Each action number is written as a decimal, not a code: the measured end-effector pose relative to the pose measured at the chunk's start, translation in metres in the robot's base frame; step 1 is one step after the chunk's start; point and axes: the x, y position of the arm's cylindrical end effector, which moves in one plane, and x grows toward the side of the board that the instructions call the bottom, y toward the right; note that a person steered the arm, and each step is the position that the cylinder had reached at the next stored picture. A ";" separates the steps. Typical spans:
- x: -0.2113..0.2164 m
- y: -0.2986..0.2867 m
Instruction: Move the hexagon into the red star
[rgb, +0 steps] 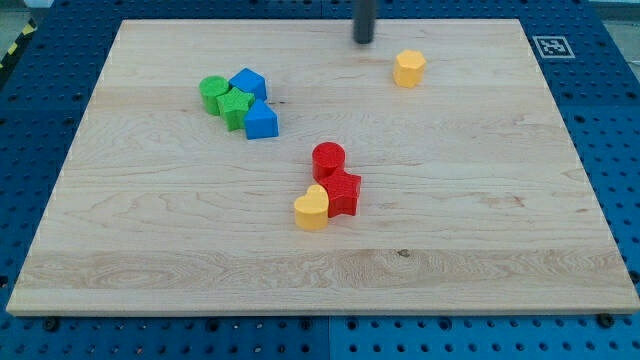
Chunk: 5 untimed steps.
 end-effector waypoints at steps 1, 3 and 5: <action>0.035 0.028; 0.086 0.071; 0.149 0.081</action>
